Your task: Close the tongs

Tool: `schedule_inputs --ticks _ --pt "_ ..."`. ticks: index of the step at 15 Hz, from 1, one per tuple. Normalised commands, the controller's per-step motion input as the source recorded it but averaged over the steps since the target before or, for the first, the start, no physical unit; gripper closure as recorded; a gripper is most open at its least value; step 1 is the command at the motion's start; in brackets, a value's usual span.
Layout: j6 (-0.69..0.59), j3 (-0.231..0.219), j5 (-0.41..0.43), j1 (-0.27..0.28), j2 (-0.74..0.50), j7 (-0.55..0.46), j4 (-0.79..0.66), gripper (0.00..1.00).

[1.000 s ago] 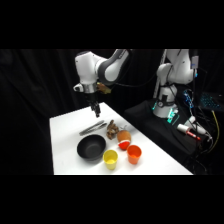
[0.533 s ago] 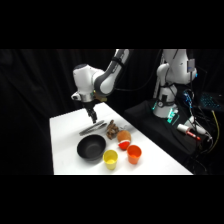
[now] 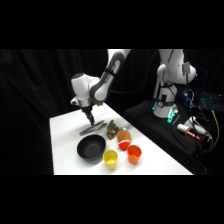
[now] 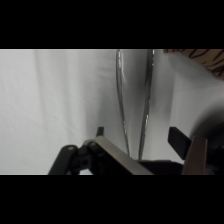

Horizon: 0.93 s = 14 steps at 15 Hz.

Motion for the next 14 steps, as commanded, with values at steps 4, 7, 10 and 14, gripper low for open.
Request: schedule_inputs --ticks 4,7,10,14 --pt "0.1 0.108 0.068 -0.113 0.24 -0.19 0.21 0.0" --pt "0.1 0.116 0.091 -0.124 0.22 -0.2 0.23 0.0" --pt "0.09 0.098 0.064 -0.101 0.19 -0.2 0.22 0.0" --pt "0.08 0.096 0.054 -0.098 0.14 -0.21 0.18 0.28"
